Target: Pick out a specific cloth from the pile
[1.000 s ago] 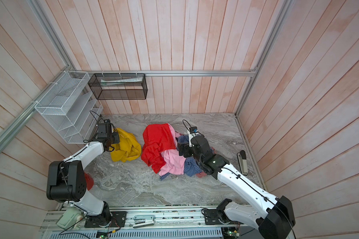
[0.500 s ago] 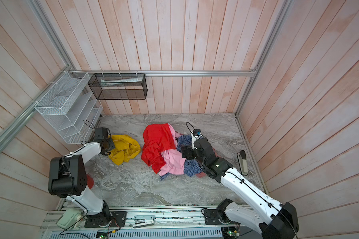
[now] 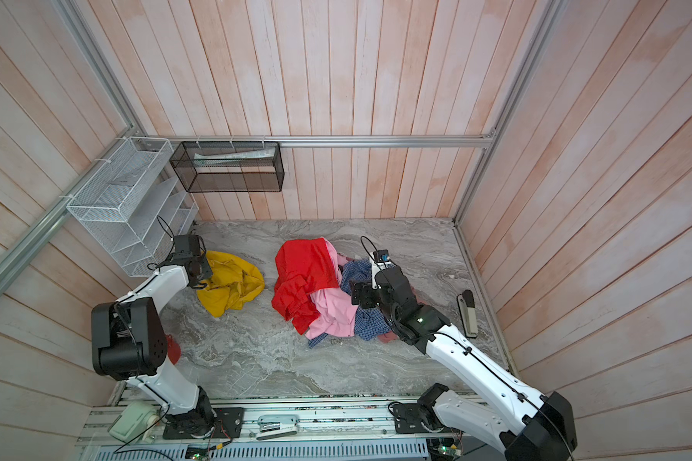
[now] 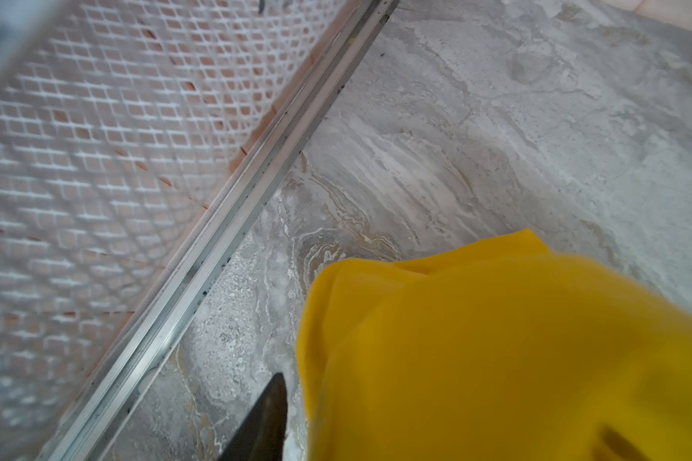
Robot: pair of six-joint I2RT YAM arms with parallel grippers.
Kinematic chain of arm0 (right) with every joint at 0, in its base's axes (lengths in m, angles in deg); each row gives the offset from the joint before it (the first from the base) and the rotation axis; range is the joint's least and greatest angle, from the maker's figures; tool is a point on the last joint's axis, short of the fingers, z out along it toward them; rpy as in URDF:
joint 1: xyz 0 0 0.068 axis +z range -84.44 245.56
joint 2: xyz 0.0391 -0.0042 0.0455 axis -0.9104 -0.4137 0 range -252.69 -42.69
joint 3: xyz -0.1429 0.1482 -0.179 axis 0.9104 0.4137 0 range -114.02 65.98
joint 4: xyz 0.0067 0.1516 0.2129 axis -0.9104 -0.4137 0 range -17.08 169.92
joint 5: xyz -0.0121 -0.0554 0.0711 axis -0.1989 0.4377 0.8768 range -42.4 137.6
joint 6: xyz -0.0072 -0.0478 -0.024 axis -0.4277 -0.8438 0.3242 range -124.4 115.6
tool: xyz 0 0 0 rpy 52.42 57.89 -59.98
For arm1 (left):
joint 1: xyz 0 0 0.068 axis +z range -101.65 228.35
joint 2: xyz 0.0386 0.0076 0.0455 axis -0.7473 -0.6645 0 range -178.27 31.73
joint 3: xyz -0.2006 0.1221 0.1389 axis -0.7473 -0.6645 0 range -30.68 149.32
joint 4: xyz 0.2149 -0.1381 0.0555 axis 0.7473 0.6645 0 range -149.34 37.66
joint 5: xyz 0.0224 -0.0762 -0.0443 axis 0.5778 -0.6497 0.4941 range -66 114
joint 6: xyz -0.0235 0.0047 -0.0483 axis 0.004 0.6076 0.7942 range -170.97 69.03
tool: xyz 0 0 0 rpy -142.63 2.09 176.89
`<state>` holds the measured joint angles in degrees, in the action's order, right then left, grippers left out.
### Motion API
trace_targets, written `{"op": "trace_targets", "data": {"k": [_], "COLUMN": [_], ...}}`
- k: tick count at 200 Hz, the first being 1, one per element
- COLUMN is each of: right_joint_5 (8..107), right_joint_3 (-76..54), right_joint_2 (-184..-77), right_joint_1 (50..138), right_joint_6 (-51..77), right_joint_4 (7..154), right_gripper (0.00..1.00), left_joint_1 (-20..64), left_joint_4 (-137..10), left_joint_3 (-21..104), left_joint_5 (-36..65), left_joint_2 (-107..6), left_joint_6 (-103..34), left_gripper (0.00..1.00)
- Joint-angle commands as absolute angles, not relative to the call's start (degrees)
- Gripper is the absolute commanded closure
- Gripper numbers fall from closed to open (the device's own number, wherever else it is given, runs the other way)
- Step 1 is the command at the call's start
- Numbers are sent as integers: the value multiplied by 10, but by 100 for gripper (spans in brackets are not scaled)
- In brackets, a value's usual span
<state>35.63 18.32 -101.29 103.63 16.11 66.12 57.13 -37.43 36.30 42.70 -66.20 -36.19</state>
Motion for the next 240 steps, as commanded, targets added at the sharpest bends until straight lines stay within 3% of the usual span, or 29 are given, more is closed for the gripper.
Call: {"op": "trace_targets", "data": {"k": [1,23,55,111,132,142,195,240], "right_joint_5": [347,359,374,378,356,352,365,349], "right_joint_3": [191,202,217,238,261,275,412,496], "right_joint_2": [-1006,-994,-978,-964,-956,-948,-897,-936], "right_joint_1": [1027,1006,962,904,884,870,784,735], "right_joint_6": [140,118,85,24,-5,-19,-65,-77], "right_joint_4": [660,674,693,728,761,781,1000,1130], "right_gripper": [9,8,7,7,7,7,7,7], "left_joint_1": [571,571,555,498,496,496,495,493], "left_joint_4": [-368,-388,-380,-348,-347,-351,-437,-441], "left_joint_3": [371,352,331,274,239,218,83,62], "left_joint_5": [397,368,338,366,370,377,394,392], "left_joint_2": [-648,-607,-550,-445,-388,-358,-214,-205], "left_joint_6": [-346,-340,-320,-281,-280,-282,-310,-322], "left_gripper": [43,32,24,17,9,0,0,0]}}
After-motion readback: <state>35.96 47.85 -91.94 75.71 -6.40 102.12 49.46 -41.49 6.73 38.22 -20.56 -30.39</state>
